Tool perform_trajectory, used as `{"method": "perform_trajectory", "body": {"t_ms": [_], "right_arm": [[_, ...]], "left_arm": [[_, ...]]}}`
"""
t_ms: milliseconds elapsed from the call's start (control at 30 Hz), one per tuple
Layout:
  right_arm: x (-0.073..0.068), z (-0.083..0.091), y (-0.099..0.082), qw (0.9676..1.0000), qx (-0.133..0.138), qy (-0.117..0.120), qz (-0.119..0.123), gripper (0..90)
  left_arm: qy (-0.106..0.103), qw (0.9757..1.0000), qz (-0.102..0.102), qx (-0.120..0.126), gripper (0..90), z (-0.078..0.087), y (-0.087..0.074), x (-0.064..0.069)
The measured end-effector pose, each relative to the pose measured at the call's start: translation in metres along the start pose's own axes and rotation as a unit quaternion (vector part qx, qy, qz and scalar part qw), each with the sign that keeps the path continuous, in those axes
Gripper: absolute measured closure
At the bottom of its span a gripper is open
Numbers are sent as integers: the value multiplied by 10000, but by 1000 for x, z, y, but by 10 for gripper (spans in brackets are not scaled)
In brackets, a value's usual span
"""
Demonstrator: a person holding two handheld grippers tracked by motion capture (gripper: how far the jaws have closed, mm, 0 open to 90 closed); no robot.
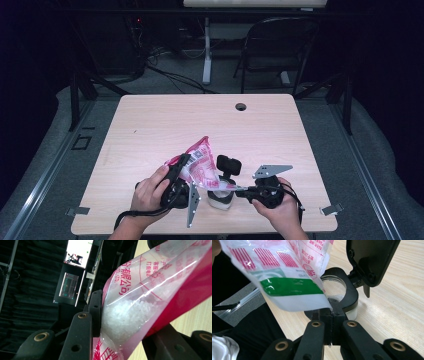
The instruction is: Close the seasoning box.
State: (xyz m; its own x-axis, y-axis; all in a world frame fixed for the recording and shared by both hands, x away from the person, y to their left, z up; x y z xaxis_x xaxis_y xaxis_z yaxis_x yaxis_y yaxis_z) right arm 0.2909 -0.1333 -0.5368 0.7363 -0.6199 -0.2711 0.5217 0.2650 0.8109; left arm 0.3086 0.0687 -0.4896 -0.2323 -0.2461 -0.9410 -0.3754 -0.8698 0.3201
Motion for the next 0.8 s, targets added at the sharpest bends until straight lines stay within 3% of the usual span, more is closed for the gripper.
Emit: {"method": "perform_trajectory", "body": {"t_ms": [800], "right_arm": [[1, 0, 0, 10000, 10, -7, -12, 900]], "left_arm": [[13, 10000, -40, 23, 701, 0, 2, -1]]}}
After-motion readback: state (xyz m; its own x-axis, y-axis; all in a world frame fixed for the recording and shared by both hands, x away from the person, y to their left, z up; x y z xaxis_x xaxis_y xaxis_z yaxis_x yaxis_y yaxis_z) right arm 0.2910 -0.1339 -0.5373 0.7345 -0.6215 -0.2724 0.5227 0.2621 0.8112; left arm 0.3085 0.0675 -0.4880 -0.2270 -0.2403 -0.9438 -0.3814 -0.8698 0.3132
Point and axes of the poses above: each handheld gripper's, and its own axes: z roughly backward along the jaws, y roughly out of its top, x roughly to its right, the point moved 7 cm from there along -z, roughly forward along the jaws, and after that the axes turned 8 degrees about x, right-handed, at the moved point
